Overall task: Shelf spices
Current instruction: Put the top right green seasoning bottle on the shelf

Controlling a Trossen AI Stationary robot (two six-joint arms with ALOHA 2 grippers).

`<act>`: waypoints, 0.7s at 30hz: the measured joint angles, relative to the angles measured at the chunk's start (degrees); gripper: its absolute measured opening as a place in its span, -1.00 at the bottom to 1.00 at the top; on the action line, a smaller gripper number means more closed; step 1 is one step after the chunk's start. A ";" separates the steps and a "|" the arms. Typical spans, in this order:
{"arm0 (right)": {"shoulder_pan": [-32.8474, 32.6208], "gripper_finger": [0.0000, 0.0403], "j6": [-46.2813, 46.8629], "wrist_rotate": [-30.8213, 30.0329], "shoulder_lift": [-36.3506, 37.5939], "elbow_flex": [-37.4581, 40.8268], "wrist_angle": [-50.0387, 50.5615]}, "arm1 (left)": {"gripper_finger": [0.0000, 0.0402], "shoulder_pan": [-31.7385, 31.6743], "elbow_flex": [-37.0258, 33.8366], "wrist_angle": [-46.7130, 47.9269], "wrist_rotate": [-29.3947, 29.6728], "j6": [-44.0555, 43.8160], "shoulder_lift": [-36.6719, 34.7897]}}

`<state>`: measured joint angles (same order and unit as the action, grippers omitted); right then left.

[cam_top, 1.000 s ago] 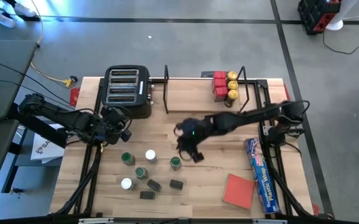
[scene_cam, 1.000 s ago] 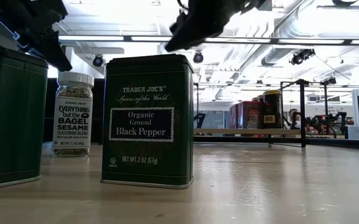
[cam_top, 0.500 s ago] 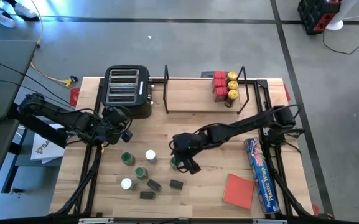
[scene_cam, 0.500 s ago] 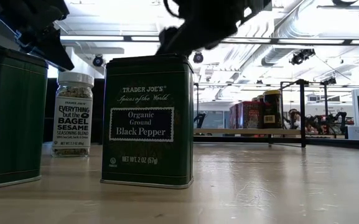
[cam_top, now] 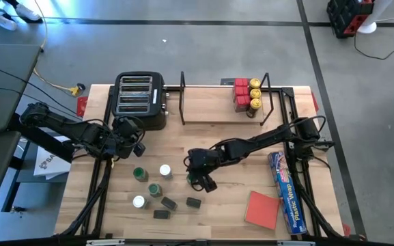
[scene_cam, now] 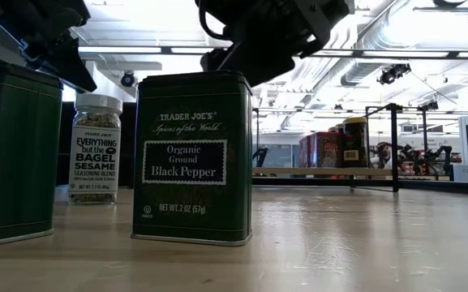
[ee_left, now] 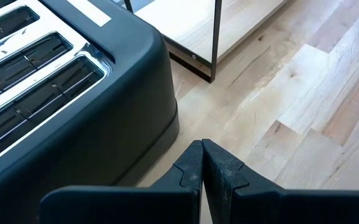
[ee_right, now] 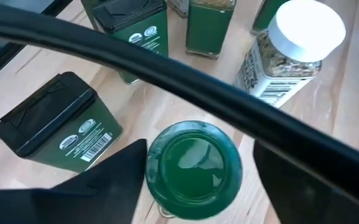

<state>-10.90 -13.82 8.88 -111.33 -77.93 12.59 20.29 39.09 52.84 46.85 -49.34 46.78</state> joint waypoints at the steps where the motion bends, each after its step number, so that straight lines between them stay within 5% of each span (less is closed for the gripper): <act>1: 0.07 0.31 0.02 0.09 0.00 0.00 0.08 | -0.99 0.00 0.00 0.01 0.00 0.00 0.00; 7: 0.13 0.00 0.31 1.24 -0.50 0.00 0.55 | -0.99 0.00 0.00 0.05 0.05 0.02 -0.02; 12: 0.59 -0.03 2.15 -1.20 0.65 0.00 0.64 | -0.99 0.02 0.00 0.00 0.07 0.02 -0.02; 21: 9.64 -0.03 -2.15 -16.52 15.02 0.00 9.10 | -0.99 0.02 0.00 -0.17 -0.22 0.02 -0.01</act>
<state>-1.25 -15.97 -7.64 -96.31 -77.93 21.68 20.32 39.09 52.66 46.63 -49.32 46.78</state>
